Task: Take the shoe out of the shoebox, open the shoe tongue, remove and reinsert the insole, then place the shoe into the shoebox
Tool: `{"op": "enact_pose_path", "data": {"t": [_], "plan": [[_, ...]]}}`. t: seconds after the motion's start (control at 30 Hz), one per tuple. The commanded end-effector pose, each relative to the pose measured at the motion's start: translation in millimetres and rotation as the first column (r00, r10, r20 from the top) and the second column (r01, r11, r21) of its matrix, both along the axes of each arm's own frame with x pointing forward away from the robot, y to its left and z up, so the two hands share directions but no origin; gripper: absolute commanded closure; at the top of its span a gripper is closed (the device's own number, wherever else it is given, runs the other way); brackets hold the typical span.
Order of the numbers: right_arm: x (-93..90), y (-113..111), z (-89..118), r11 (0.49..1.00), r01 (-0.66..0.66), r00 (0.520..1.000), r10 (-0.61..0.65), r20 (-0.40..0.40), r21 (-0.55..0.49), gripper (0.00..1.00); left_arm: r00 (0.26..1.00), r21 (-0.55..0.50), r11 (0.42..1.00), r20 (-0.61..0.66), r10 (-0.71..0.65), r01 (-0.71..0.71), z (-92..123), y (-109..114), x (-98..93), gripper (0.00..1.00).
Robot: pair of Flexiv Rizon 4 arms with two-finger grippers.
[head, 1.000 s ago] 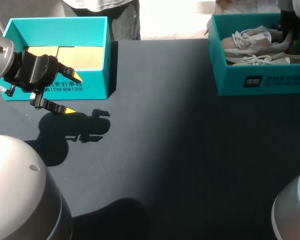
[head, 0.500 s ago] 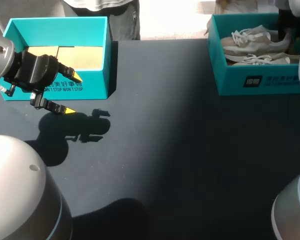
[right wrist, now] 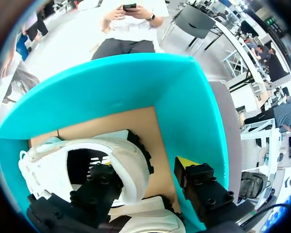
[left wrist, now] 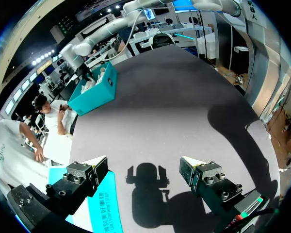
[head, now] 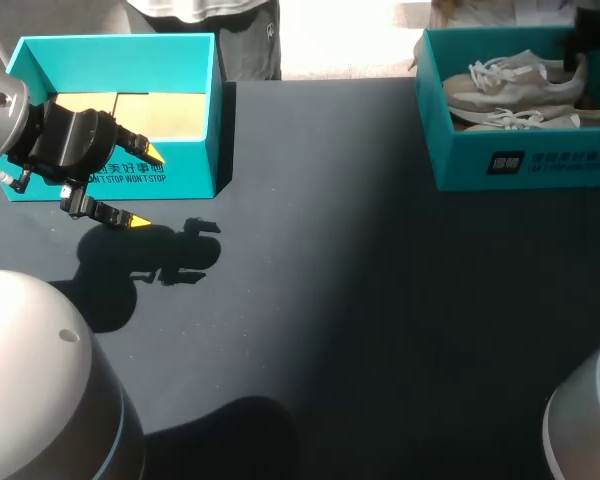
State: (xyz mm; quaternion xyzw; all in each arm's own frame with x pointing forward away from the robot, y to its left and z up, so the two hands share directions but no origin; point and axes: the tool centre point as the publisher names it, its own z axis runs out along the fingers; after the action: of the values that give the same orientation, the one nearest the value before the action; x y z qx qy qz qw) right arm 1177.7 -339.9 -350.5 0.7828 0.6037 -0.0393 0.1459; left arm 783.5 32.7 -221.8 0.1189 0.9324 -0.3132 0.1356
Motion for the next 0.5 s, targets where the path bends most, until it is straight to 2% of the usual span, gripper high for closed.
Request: {"op": "enact_pose_path", "data": {"t": [0.03, 0.13, 0.2, 0.3, 0.4, 0.5], "plan": [[2.7, 9, 6, 1.0, -0.005, 1.0, 0.005, 0.0, 0.005, 0.36, 1.0, 0.003, 1.0, 0.0, -0.001, 0.001, 0, 0, -0.6, 0.0], [7.4, 19, 18, 0.999, -0.021, 1.0, 0.021, 0.004, 0.026, 0.34, 1.0, 0.003, 1.0, 0.0, -0.001, 0.001, 0, 0, -0.6, 0.0], [9.2, 25, 28, 0.998, -0.033, 0.999, 0.032, 0.011, 0.057, 0.37, 1.0, 0.003, 1.0, 0.0, -0.001, 0.001, 0, 0, -0.6, 0.0], [6.8, 34, 43, 0.997, -0.052, 0.999, 0.051, 0.015, 0.064, 0.35, 1.0, 0.003, 1.0, 0.0, -0.001, 0.001, 0, 0, -0.6, 0.0], [5.1, 38, 53, 0.996, -0.059, 0.998, 0.058, 0.016, 0.069, 0.28, 1.0, 0.003, 1.0, 0.0, -0.001, 0.001, 0, 0, -0.6, 0.0], [-5.8, 33, 65, 0.996, -0.063, 0.998, 0.062, 0.018, 0.062, 0.22, 1.0, 0.003, 1.0, 0.0, -0.001, 0.001, 0, 0, -0.6, 0.0]]}}
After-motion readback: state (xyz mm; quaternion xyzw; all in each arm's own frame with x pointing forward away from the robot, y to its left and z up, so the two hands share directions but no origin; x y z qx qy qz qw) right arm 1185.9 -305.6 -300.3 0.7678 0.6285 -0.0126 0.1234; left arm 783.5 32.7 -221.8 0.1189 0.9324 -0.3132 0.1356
